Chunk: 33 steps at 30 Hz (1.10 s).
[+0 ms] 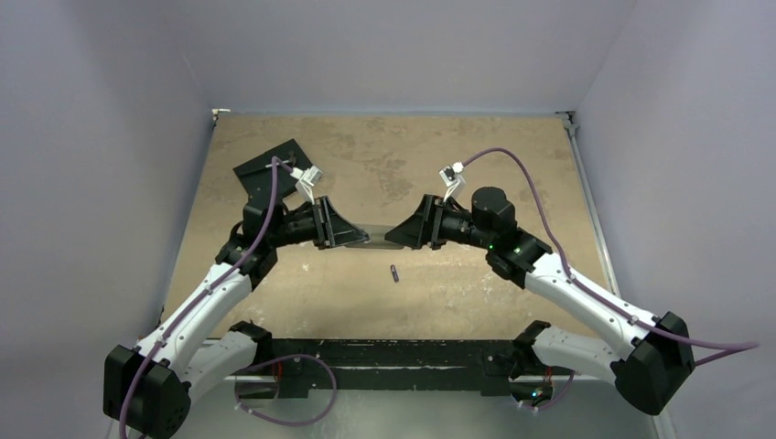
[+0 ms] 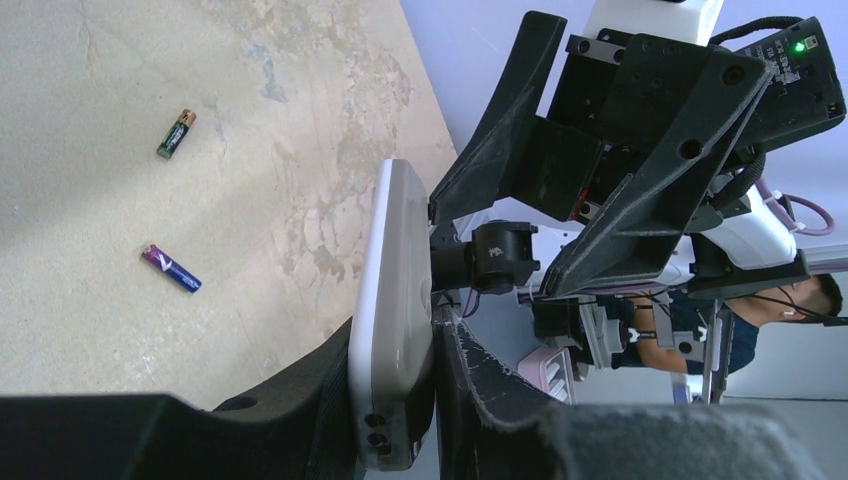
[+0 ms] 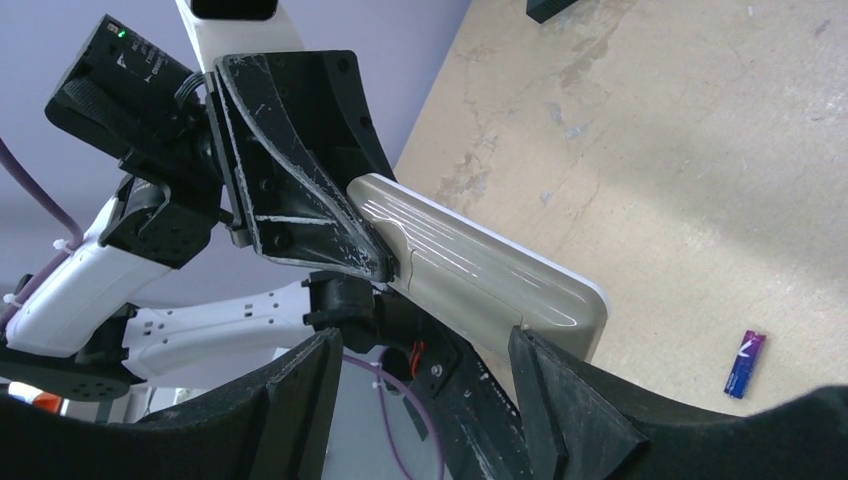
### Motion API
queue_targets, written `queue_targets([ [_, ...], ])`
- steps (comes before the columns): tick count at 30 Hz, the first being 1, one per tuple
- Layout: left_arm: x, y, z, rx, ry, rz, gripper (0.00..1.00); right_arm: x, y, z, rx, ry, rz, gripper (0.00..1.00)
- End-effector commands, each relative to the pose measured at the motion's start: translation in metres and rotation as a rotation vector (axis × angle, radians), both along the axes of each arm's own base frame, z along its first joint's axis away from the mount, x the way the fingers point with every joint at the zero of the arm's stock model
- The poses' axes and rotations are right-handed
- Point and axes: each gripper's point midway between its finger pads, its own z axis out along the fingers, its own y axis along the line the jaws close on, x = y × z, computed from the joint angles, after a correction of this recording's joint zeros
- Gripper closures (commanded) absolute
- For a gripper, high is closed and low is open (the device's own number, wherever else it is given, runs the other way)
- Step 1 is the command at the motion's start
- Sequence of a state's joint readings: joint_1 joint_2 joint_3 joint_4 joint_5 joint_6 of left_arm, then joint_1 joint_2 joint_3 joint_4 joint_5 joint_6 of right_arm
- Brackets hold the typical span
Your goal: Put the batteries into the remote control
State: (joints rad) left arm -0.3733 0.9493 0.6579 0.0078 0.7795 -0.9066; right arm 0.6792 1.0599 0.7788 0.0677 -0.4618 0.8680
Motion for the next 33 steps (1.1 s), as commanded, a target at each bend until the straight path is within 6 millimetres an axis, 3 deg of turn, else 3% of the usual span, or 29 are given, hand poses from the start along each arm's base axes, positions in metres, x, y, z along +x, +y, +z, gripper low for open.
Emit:
queue_targets([
  [1, -0.001, -0.002, 0.015, -0.047, -0.052, -0.021, 1.0, 0.001, -0.005, 0.008, -0.003, -0.042, -0.019, 0.3],
  [12, -0.004, -0.003, 0.023, -0.076, -0.06, -0.031, 1.0, 0.0, -0.006, 0.0, -0.01, -0.03, -0.02, 0.3],
  [26, -0.006, -0.003, 0.022, -0.077, -0.054, -0.033, 1.0, 0.007, -0.012, 0.01, -0.015, -0.06, -0.072, 0.3],
  [33, -0.006, -0.003, 0.023, -0.082, -0.055, -0.035, 1.0, 0.01, -0.009, 0.005, -0.023, -0.049, -0.067, 0.3],
])
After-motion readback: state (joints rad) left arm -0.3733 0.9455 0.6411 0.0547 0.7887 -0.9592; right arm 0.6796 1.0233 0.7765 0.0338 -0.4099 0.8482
